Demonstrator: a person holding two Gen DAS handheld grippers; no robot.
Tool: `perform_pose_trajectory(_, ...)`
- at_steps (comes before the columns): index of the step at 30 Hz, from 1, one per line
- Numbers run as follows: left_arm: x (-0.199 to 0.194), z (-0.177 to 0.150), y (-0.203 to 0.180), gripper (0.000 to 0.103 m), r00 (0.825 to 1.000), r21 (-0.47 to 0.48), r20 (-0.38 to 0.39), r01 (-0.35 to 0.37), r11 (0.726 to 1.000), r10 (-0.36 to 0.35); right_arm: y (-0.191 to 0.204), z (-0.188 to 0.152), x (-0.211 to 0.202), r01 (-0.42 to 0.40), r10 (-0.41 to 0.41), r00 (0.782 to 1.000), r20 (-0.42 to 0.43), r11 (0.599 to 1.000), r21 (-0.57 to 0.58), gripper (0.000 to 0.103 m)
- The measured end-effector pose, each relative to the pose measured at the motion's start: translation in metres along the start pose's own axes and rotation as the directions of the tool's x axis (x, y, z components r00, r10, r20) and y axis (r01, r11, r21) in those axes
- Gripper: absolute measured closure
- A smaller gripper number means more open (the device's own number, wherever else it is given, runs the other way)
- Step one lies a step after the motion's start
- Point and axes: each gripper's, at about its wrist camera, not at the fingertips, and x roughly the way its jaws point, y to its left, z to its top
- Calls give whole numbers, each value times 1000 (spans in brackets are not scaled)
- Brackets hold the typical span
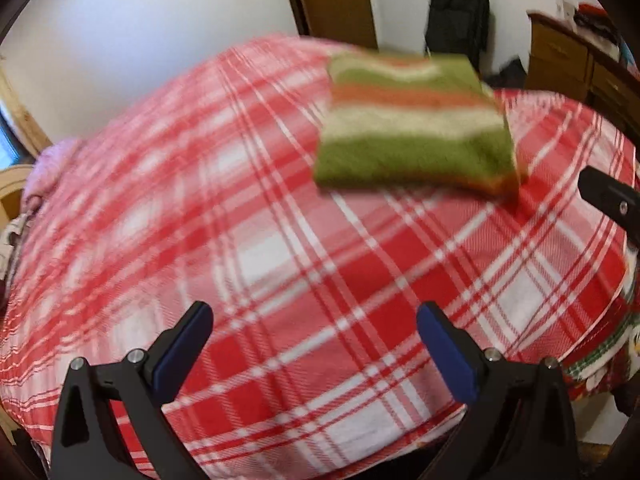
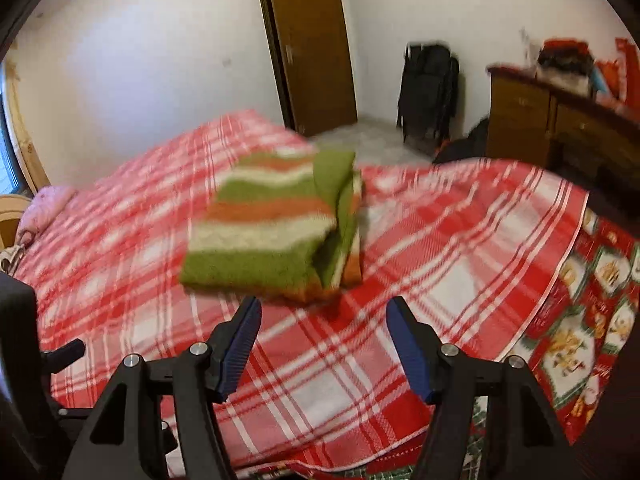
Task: Fold small clothes
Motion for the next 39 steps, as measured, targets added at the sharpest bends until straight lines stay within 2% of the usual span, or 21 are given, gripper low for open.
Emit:
perform_pose_trajectory(4, -36, 4, 8, 0, 990, -43, 144, -9, 999, 15, 6, 9, -25, 17, -15, 995, 100, 1000, -18, 37)
perform_pose_trajectory(9, -69, 11, 19, 0, 959, -89, 281, -21, 996, 45, 10, 18, -50, 46, -39, 979, 199, 998, -32, 37)
perform_pose_trajectory(14, -98, 11, 23, 0, 895, -106, 429, -81, 991, 119, 15, 24, -71, 64, -47, 957, 287, 997, -49, 37)
perform_pose_trajectory(17, -114, 13, 26, 0, 867, -121, 483, -77, 990, 126, 17, 27, -79, 59, -39, 949, 312, 997, -54, 37)
perform_pose_trajectory(19, -121, 14, 28, 0, 856, -131, 500, -74, 989, 130, 19, 27, -85, 64, -42, 942, 332, 997, -54, 37)
perform_pose_trajectory(24, -124, 17, 29, 0, 854, -125, 504, -76, 989, 129, 23, 28, -90, 74, -48, 935, 352, 995, -61, 37)
perform_pose_trajectory(33, -132, 16, 28, 0, 829, -122, 553, -11, 992, 77, 22, 29, -98, 62, -38, 920, 389, 997, -49, 36)
perform_pose_trajectory(36, -129, 17, 23, 0, 835, -120, 544, -19, 993, 82, 21, 28, -98, 61, -39, 920, 391, 997, -43, 36)
perform_pose_trajectory(39, -128, 17, 24, 0, 845, -114, 533, 17, 993, 47, 19, 29, -96, 58, -38, 922, 386, 998, -40, 36)
